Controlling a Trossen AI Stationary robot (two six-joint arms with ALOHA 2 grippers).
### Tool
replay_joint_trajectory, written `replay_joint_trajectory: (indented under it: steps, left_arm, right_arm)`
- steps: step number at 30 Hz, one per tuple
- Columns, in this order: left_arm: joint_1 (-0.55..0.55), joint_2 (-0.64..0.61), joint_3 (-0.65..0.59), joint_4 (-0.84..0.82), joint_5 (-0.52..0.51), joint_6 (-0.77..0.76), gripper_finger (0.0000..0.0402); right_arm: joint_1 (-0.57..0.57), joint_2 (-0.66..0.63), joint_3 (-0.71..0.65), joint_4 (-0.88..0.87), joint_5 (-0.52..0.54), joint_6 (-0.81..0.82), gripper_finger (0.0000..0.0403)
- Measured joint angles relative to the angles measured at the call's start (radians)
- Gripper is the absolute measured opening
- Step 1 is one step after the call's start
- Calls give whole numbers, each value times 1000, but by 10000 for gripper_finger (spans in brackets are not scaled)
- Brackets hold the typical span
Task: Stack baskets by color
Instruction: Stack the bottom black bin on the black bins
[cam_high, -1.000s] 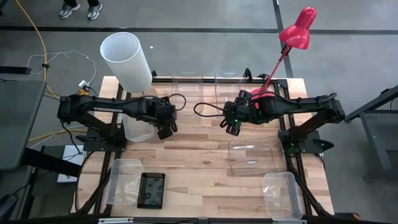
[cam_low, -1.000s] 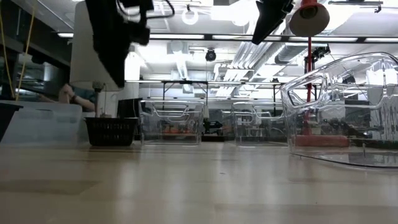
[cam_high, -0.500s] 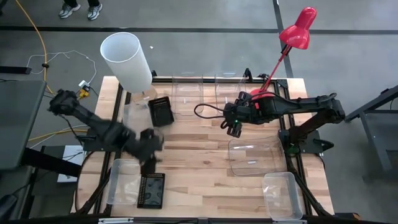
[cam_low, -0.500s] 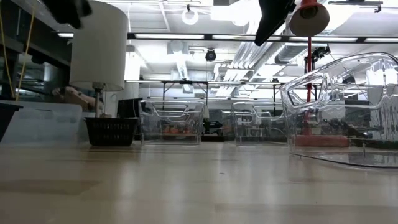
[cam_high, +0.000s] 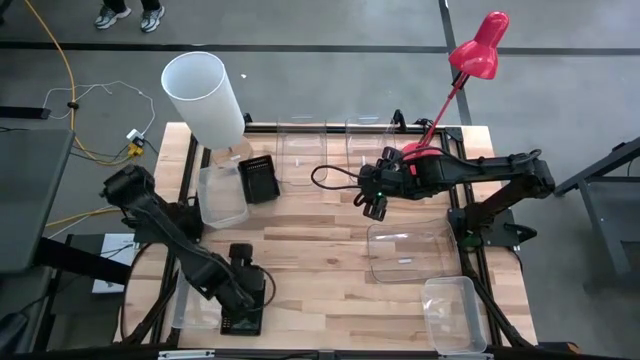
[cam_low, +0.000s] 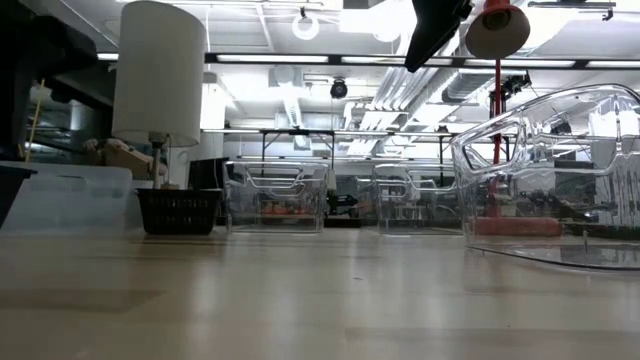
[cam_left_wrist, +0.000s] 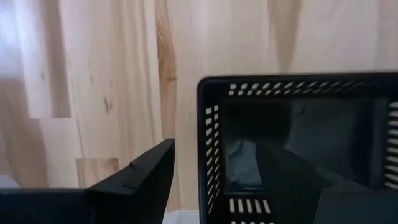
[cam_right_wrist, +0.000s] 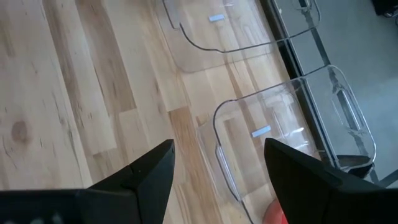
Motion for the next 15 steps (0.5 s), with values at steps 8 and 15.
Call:
replay_joint_trajectory:
  steps: [8, 15]
  left_arm:
    - [52, 62, -29, 34, 85, 24, 213]
    - [94, 63, -103, 94, 150, 21, 213]
  right_arm:
    - [0, 0, 0, 2, 2, 8, 236]
    - [0, 0, 0, 3, 5, 9, 236]
